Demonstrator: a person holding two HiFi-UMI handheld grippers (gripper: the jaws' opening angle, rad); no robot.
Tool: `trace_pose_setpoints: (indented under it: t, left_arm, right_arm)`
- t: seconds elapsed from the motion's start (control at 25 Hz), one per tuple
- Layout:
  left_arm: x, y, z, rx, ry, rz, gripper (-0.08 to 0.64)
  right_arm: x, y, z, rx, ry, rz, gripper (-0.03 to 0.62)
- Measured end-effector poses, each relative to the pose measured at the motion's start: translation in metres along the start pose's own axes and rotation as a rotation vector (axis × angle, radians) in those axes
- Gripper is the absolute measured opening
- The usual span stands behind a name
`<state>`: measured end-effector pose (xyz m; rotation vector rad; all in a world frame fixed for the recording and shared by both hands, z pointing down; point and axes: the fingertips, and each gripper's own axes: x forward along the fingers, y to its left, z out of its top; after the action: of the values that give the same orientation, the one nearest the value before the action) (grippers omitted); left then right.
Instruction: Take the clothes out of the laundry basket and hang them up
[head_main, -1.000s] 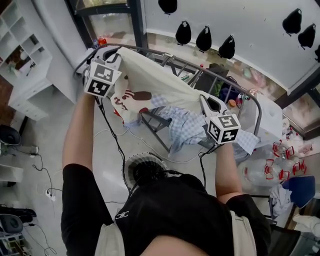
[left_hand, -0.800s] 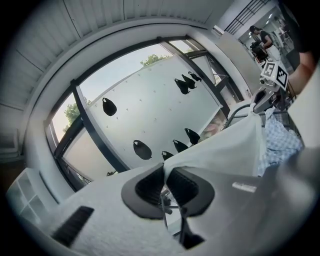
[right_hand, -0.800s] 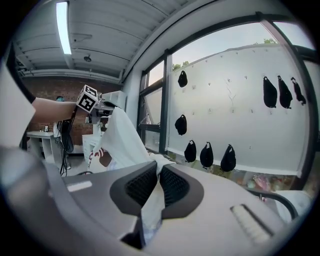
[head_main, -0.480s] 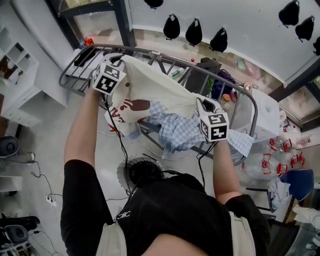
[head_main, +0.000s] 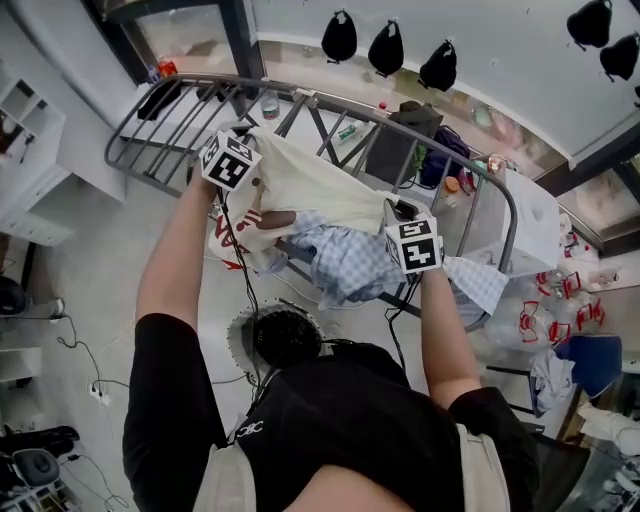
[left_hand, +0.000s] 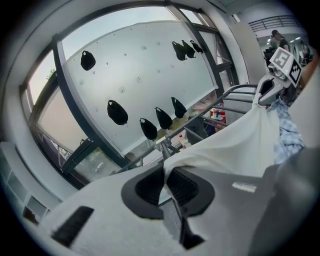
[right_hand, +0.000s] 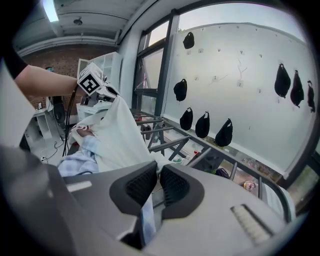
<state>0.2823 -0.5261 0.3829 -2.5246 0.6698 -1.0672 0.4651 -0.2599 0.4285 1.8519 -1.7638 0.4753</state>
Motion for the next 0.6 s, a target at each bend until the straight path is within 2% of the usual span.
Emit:
trace_pose_setpoints:
  t: [0.08, 0.24, 0.36, 0.44, 0.6]
  left_arm:
    - [0.01, -0.007, -0.009, -0.016, 0.026, -0.024, 0.026]
    - [0.021, -0.017, -0.022, -0.033, 0.056, -0.056, 0.115]
    - [0.021, -0.023, -0.032, -0.039, 0.078, -0.075, 0.141]
    - [0.018, -0.025, -0.037, -0.057, 0.072, -0.079, 0.146]
    - [0.004, -0.023, -0.039, -0.11, 0.011, -0.05, 0.143]
  right_arm:
    - [0.006, 0.0, -0.007, -0.006, 0.032, -0.001, 0.042]
    - [0.011, -0.003, -0.009, 0.012, 0.035, 0.008, 0.109]
    - [0.011, -0.007, -0.012, 0.044, 0.032, 0.022, 0.156]
    - [0.009, -0.011, -0.016, 0.067, 0.031, 0.023, 0.191]
    - [-0.004, -0.017, -0.009, 0.13, -0.039, 0.011, 0.193]
